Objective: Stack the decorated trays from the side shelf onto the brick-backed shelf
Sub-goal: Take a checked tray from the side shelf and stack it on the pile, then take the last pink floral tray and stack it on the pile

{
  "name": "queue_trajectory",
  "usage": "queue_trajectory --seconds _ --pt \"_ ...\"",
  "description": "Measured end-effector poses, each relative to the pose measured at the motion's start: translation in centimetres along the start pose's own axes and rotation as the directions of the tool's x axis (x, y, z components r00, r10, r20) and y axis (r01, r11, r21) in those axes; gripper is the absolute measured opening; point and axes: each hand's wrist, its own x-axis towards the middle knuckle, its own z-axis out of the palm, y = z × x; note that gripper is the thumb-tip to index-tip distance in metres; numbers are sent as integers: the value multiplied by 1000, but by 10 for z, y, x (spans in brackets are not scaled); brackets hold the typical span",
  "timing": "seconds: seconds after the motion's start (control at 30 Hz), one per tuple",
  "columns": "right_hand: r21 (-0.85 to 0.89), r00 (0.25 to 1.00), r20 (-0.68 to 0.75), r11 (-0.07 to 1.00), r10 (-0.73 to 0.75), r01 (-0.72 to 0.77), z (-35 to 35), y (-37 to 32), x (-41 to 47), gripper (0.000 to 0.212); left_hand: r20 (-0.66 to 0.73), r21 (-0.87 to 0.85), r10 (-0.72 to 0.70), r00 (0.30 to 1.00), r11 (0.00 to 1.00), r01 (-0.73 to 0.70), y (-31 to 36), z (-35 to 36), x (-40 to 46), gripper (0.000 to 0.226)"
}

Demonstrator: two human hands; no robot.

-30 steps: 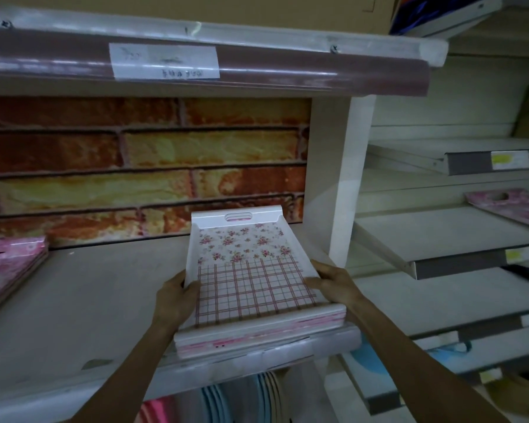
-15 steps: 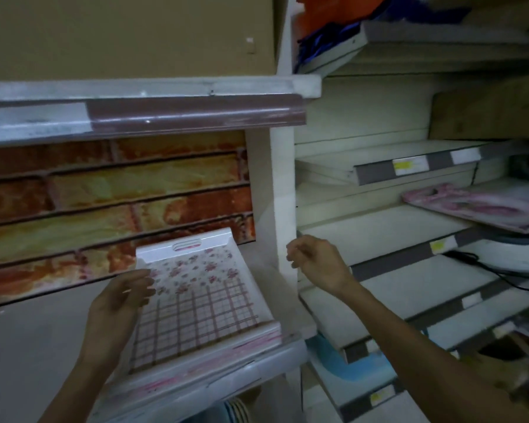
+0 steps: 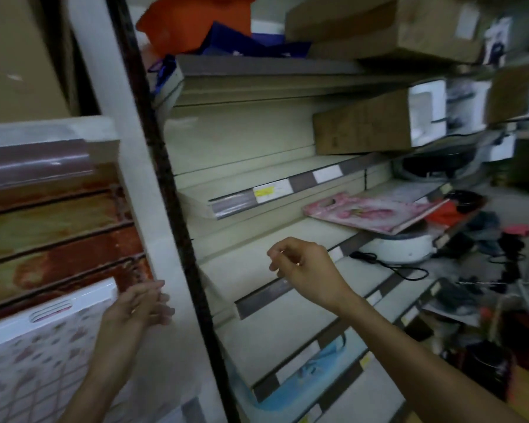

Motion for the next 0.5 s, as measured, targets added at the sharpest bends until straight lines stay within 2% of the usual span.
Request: queue_trajectory --seconds 0.33,0.5 --pt "-227 998 -57 974 -4 -9 -103 78 -29 13 143 -197 -185 972 957 211 -11 178 48 19" --pt "-266 997 -73 962 35 -53 -145 108 -35 17 246 -193 -307 919 914 358 -13 260 76 15"
